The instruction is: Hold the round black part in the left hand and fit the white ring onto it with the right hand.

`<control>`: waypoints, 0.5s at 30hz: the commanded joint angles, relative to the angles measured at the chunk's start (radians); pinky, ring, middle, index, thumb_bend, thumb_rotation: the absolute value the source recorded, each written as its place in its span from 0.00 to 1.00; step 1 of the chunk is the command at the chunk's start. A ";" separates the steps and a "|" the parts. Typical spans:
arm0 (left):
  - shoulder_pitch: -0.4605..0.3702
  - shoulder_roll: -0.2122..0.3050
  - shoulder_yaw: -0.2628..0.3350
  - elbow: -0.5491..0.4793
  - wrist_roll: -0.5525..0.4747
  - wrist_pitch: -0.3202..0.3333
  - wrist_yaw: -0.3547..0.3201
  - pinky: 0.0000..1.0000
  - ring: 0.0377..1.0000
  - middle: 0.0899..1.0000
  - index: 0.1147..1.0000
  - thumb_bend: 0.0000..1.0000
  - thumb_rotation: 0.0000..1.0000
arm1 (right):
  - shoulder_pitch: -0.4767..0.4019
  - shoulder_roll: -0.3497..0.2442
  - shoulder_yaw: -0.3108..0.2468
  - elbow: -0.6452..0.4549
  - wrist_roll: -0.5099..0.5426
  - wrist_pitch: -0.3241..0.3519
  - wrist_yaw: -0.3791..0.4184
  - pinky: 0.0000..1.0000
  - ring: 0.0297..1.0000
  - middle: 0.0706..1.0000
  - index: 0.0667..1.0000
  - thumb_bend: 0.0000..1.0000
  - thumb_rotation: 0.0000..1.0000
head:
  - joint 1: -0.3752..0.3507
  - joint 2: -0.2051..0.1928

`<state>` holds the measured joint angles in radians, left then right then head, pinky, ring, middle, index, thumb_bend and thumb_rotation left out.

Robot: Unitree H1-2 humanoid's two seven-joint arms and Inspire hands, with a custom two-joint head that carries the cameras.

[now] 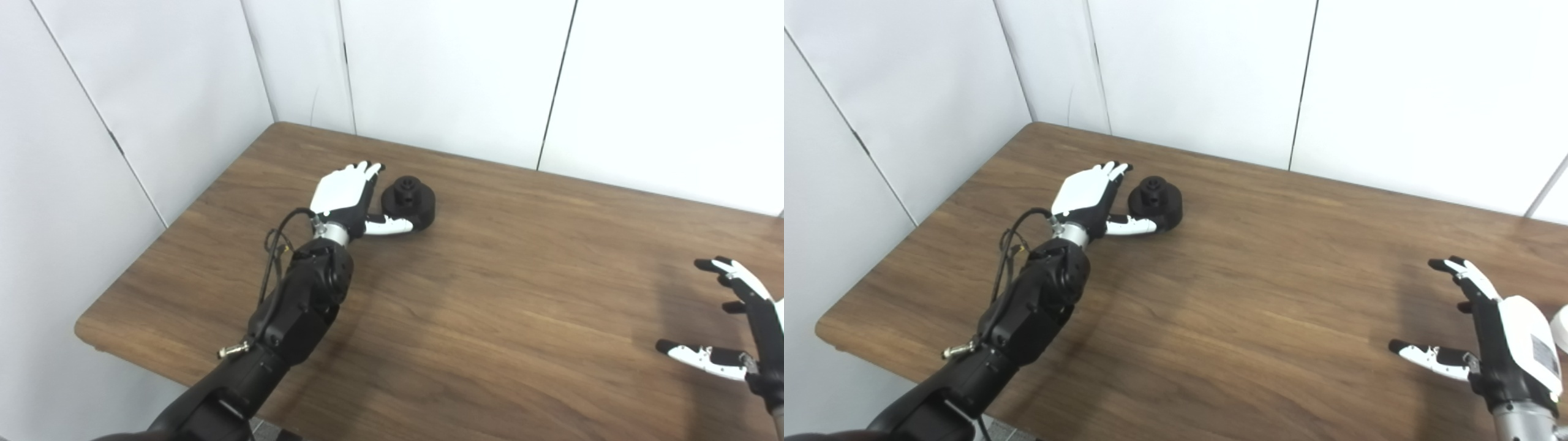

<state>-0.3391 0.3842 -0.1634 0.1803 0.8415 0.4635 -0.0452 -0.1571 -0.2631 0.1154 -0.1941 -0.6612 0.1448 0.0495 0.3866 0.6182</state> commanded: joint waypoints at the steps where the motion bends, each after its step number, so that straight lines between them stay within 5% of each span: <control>1: -0.065 0.033 -0.004 0.007 0.024 0.002 0.020 1.00 1.00 1.00 0.93 1.00 0.66 | -0.023 -0.018 -0.012 -0.039 -0.006 -0.011 -0.012 0.70 0.84 0.90 0.81 0.78 0.08 | 0.000 0.001; 15: -0.105 0.012 -0.028 0.119 0.021 -0.005 0.064 1.00 1.00 1.00 0.93 1.00 0.65 | -0.006 -0.018 -0.029 -0.069 0.000 0.008 0.011 0.70 0.84 0.89 0.80 0.80 0.05 | -0.001 0.005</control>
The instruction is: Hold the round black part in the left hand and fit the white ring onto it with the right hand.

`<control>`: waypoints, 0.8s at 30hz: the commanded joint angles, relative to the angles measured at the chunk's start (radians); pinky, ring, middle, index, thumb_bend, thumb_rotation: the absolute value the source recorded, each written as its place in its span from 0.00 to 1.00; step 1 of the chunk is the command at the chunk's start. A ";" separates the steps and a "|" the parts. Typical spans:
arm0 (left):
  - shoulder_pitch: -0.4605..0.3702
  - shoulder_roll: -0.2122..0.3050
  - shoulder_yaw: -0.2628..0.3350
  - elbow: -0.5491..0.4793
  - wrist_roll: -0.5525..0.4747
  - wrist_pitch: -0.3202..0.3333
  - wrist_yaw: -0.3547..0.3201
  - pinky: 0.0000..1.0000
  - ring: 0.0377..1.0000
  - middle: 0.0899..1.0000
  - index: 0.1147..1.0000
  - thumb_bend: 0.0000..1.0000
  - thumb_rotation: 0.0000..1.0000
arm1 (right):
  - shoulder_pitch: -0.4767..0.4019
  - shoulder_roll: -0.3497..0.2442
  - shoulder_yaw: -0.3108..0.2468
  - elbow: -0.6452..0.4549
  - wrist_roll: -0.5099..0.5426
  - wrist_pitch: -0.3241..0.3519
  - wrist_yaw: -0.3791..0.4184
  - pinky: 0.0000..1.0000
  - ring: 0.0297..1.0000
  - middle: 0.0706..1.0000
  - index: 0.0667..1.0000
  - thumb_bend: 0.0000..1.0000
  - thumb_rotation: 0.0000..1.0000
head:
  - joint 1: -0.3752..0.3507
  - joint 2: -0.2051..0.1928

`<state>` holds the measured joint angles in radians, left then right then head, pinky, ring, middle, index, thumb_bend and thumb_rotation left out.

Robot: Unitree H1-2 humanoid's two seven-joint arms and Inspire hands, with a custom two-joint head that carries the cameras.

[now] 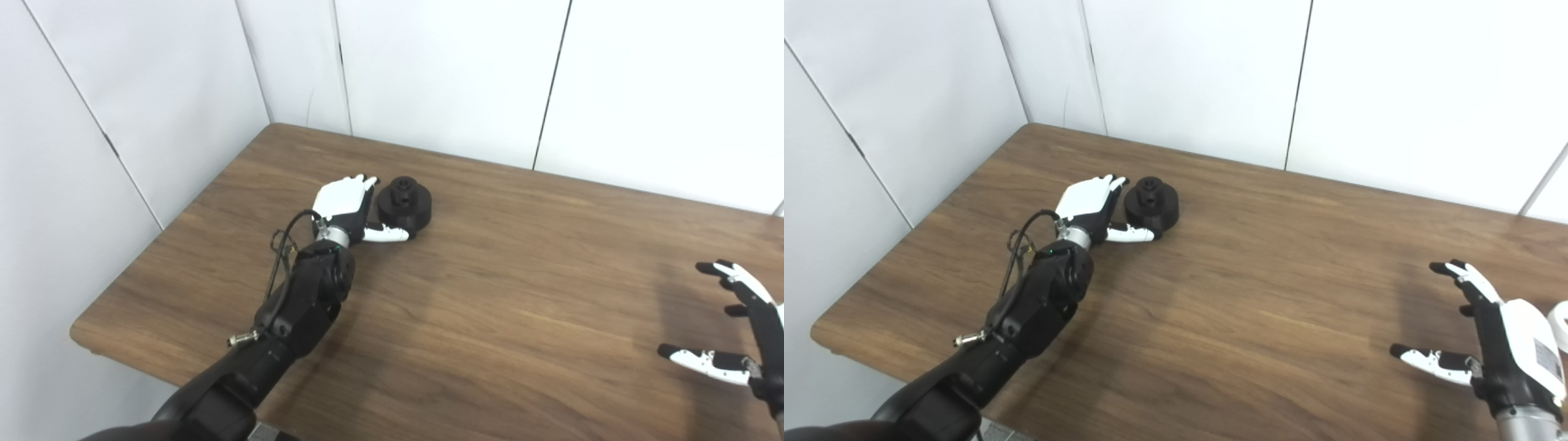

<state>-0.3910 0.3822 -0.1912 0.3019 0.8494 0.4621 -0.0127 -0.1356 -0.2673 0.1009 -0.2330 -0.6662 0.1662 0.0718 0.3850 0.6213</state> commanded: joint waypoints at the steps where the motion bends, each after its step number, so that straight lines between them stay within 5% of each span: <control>1: -0.055 0.013 -0.003 0.006 0.013 -0.004 0.039 1.00 1.00 1.00 0.93 1.00 0.66 | -0.026 -0.015 -0.016 -0.030 0.009 -0.014 -0.011 0.69 0.84 0.89 0.80 0.80 0.04 | 0.000 0.000; 6: -0.064 0.005 -0.003 0.042 -0.003 -0.016 0.082 1.00 1.00 1.00 0.92 1.00 0.65 | -0.021 -0.021 -0.016 -0.034 0.012 -0.010 -0.003 0.70 0.84 0.90 0.80 0.79 0.04 | 0.002 0.000; 13: -0.075 -0.042 0.052 0.109 -0.105 -0.125 0.227 1.00 1.00 1.00 0.74 1.00 0.44 | -0.016 -0.025 -0.019 -0.036 0.016 -0.012 -0.006 0.70 0.85 0.90 0.79 0.80 0.04 | -0.005 0.005; 24: -0.080 -0.051 0.049 0.144 -0.183 -0.205 0.258 1.00 1.00 1.00 0.56 0.94 0.27 | -0.011 -0.034 -0.021 -0.048 0.016 0.003 -0.002 0.71 0.85 0.90 0.80 0.79 0.05 | -0.008 0.017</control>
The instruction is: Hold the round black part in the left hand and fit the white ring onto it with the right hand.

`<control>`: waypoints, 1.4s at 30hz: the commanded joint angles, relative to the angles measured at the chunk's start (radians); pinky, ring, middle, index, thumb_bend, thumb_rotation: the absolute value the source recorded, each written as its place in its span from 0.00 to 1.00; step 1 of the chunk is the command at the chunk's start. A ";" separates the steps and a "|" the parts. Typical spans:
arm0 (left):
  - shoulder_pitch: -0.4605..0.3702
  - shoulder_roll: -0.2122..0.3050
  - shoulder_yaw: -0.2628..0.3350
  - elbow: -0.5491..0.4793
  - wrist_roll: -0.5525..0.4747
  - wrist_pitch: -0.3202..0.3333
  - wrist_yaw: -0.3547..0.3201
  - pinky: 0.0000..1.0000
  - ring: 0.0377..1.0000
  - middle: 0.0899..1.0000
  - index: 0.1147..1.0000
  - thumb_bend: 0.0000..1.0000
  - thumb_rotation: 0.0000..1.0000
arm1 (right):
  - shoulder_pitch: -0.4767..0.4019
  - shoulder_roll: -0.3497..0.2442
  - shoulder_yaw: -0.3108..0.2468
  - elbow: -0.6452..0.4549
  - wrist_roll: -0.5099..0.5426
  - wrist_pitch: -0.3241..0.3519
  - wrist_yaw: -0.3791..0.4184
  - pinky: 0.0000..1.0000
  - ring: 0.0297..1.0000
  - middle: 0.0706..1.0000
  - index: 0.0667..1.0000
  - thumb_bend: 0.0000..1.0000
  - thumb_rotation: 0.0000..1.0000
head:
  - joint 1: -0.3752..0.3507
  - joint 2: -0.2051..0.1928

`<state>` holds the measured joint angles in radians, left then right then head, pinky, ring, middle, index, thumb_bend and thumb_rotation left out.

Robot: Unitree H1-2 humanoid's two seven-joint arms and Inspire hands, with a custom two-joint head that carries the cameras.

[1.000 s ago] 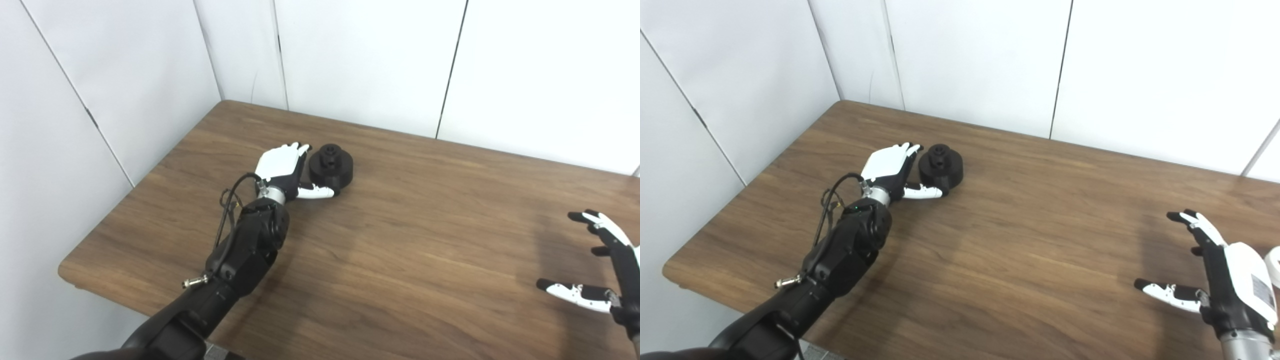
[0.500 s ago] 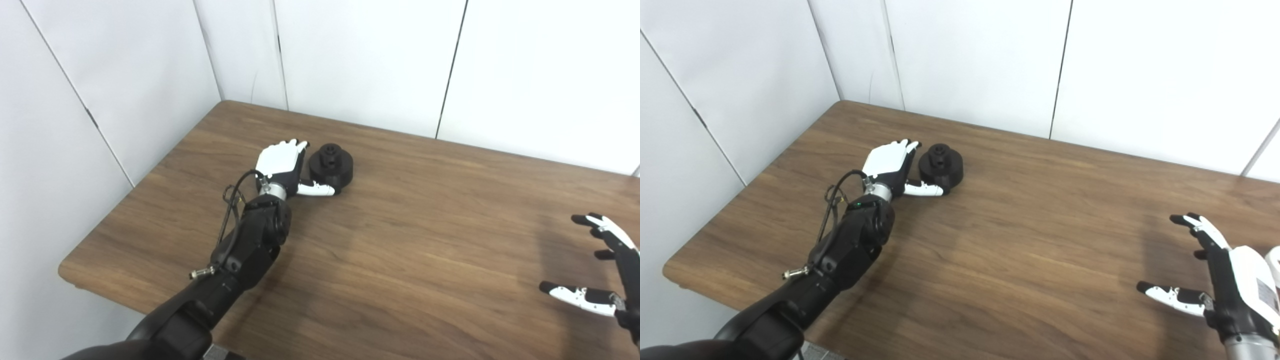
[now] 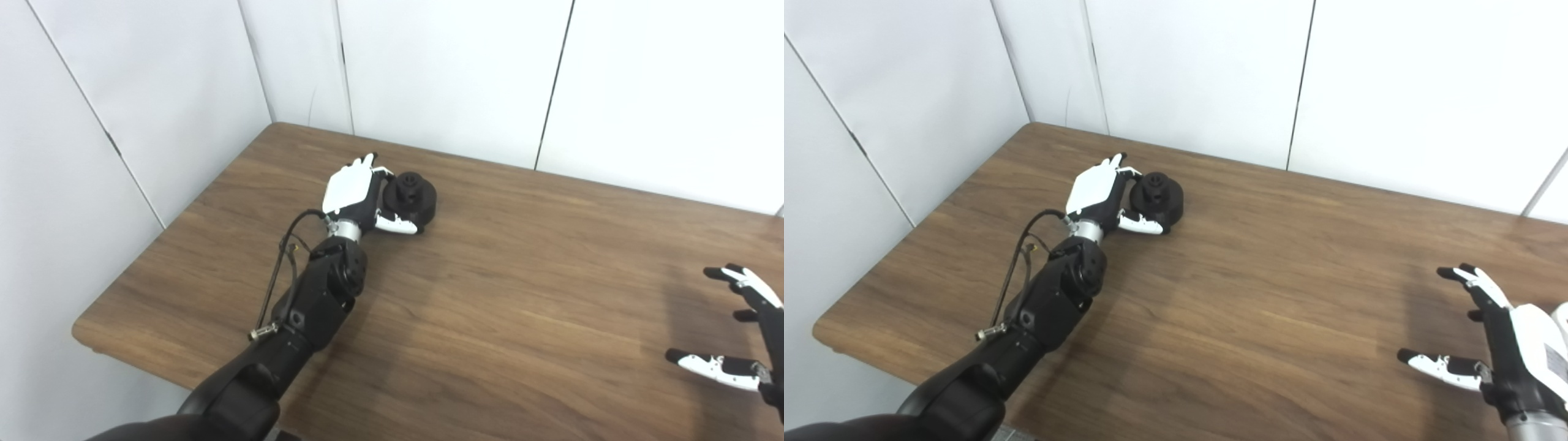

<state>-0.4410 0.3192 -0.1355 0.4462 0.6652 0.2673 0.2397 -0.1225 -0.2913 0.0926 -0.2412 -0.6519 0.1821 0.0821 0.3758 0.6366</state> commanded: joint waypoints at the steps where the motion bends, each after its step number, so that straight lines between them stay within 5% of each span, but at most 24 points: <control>1: -0.031 0.012 -0.007 0.002 -0.002 -0.011 0.006 1.00 1.00 1.00 0.55 0.94 0.27 | -0.024 -0.010 -0.013 -0.039 0.002 -0.013 -0.014 0.71 0.85 0.90 0.80 0.79 0.05 | 0.001 0.001; 23: 0.045 -0.020 -0.064 -0.089 -0.032 -0.048 -0.043 1.00 1.00 1.00 0.55 0.96 0.28 | -0.036 -0.014 -0.017 -0.047 -0.007 -0.019 -0.017 0.71 0.83 0.89 0.79 0.80 0.07 | -0.079 0.022; 33: 0.123 -0.062 -0.181 -0.250 -0.065 -0.093 -0.163 1.00 1.00 1.00 0.58 0.96 0.31 | -0.039 -0.006 -0.022 -0.050 -0.016 -0.021 -0.032 0.68 0.82 0.89 0.79 0.80 0.08 | -0.122 0.037; 42: 0.190 -0.060 -0.283 -0.387 -0.020 -0.158 -0.227 1.00 1.00 1.00 0.58 1.00 0.34 | -0.025 0.002 -0.018 -0.037 -0.020 -0.042 -0.075 0.68 0.82 0.89 0.80 0.79 0.11 | -0.266 0.070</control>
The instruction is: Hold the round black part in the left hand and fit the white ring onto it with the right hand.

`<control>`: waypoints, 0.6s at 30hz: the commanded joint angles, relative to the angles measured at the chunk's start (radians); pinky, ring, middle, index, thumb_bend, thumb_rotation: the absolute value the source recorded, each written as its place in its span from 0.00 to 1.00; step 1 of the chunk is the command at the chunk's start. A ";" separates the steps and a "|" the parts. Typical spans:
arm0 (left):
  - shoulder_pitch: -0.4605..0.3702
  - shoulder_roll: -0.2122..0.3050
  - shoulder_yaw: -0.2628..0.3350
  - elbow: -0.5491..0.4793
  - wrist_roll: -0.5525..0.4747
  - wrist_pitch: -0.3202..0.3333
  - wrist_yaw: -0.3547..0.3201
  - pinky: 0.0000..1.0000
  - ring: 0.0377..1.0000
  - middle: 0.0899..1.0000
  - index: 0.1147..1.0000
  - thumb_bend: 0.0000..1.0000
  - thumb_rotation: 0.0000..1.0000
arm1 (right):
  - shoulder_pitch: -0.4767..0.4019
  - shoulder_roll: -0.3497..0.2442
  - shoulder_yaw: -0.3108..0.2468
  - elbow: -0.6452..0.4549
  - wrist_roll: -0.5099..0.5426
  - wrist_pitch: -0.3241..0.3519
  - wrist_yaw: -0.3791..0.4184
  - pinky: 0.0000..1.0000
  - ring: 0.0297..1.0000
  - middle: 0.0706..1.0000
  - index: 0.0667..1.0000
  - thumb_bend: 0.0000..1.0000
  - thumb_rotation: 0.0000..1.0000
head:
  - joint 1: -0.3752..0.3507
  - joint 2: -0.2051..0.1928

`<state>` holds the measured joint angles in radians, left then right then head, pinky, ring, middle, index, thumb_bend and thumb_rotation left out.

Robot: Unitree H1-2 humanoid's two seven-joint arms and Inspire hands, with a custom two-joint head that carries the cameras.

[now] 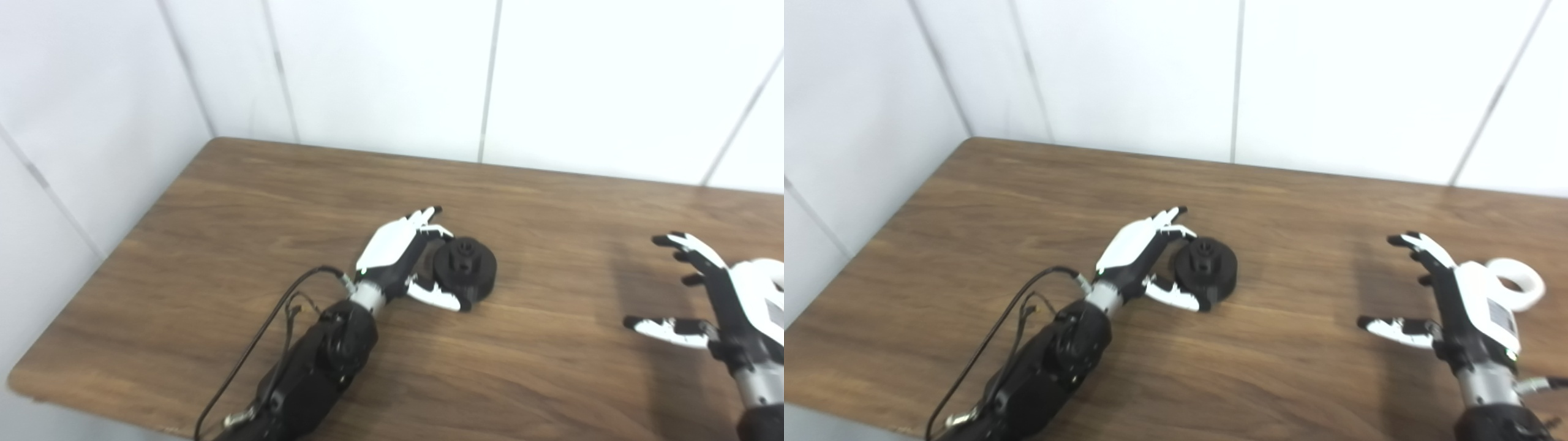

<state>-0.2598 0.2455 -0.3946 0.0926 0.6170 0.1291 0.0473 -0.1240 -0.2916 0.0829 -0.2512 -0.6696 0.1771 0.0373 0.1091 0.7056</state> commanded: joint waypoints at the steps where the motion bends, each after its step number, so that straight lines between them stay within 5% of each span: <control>1: 0.017 0.013 -0.034 -0.052 0.032 -0.025 -0.045 1.00 1.00 1.00 0.58 1.00 0.35 | -0.022 0.003 -0.008 -0.027 -0.003 -0.037 -0.033 0.67 0.82 0.89 0.80 0.78 0.12 | -0.007 0.003; 18: 0.066 0.006 -0.087 -0.142 0.071 -0.069 -0.141 1.00 1.00 1.00 0.58 1.00 0.32 | -0.021 0.041 0.012 -0.067 -0.081 0.023 -0.028 0.69 0.83 0.91 0.82 0.74 0.21 | -0.284 0.037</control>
<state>-0.1923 0.2359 -0.4806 -0.0388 0.6723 0.0720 -0.0669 -0.1207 -0.2548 0.0980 -0.2753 -0.7342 0.1970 0.0182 -0.1746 0.7425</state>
